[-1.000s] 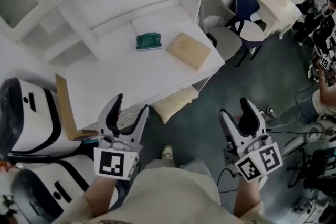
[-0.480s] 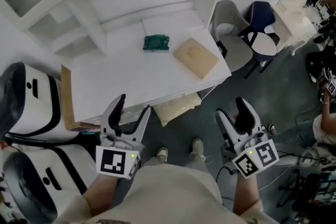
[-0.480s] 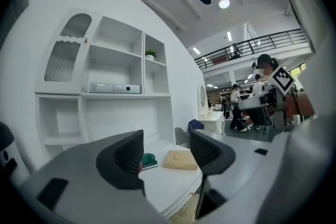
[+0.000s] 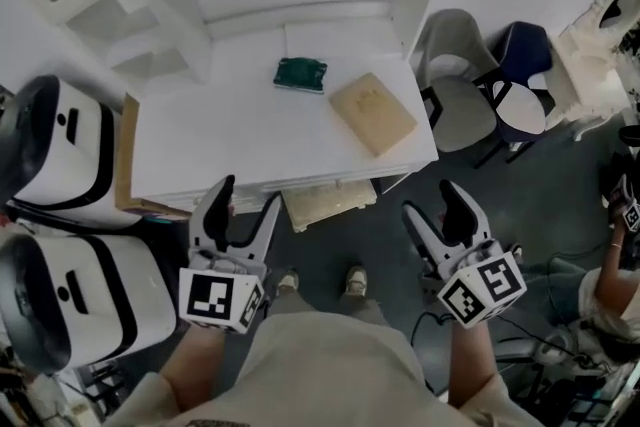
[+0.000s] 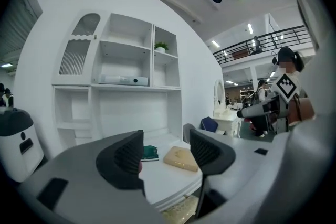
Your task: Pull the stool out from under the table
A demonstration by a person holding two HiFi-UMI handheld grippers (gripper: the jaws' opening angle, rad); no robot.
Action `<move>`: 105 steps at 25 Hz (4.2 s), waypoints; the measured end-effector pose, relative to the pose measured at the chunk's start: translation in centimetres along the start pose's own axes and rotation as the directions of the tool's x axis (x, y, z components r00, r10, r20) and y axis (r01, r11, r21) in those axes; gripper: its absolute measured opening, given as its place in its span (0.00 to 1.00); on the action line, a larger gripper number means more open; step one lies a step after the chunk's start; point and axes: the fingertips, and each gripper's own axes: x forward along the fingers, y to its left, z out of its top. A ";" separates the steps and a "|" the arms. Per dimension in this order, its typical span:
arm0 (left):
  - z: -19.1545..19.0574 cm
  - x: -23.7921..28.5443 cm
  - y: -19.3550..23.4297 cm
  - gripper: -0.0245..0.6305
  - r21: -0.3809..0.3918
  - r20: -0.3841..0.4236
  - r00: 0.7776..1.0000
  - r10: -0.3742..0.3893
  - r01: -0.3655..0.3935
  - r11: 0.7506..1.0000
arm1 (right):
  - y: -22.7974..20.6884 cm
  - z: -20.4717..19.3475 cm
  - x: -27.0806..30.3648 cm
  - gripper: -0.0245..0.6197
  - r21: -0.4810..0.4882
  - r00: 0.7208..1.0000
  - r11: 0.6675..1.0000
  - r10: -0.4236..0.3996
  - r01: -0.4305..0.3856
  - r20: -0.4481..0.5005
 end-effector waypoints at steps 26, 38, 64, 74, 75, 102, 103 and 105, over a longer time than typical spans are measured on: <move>-25.7 3.9 2.0 0.46 -0.182 -0.320 0.944 0.081 -0.145 0.973 | -8.2 -22.2 10.9 0.53 -0.001 0.910 0.988 0.144 -0.157 -0.389; -42.6 7.2 3.1 0.47 -0.350 -0.380 0.925 0.021 -0.165 0.922 | -12.9 -37.3 15.0 0.54 0.011 0.880 0.997 0.077 -0.081 -0.470; -68.1 19.0 6.8 0.56 -0.587 -0.399 0.917 -0.009 -0.248 0.771 | -25.4 -59.8 29.6 0.71 -0.005 0.864 1.000 0.019 -0.026 -0.503; -72.7 21.5 6.5 0.65 -0.575 -0.437 0.899 -0.020 -0.261 0.776 | -28.6 -64.1 32.7 0.78 0.195 0.866 0.981 0.078 0.023 -0.494; -73.0 21.6 6.6 0.67 -0.597 -0.432 0.902 -0.026 -0.264 0.758 | -28.7 -64.3 33.0 0.78 0.205 0.864 0.979 0.091 0.015 -0.495; -70.4 18.8 4.7 0.71 -0.648 -0.434 0.850 -0.299 -0.064 0.759 | -22.9 -65.3 23.2 0.82 0.419 0.851 0.902 0.133 0.109 -0.508; -69.8 18.4 4.1 0.71 -0.645 -0.438 0.841 -0.317 -0.048 0.763 | -22.6 -64.9 22.0 0.82 0.425 0.854 0.896 0.120 0.126 -0.507; -68.6 17.9 2.7 0.71 -0.642 -0.441 0.825 -0.352 -0.016 0.766 | -22.1 -64.0 19.4 0.82 0.435 0.859 0.885 0.090 0.164 -0.505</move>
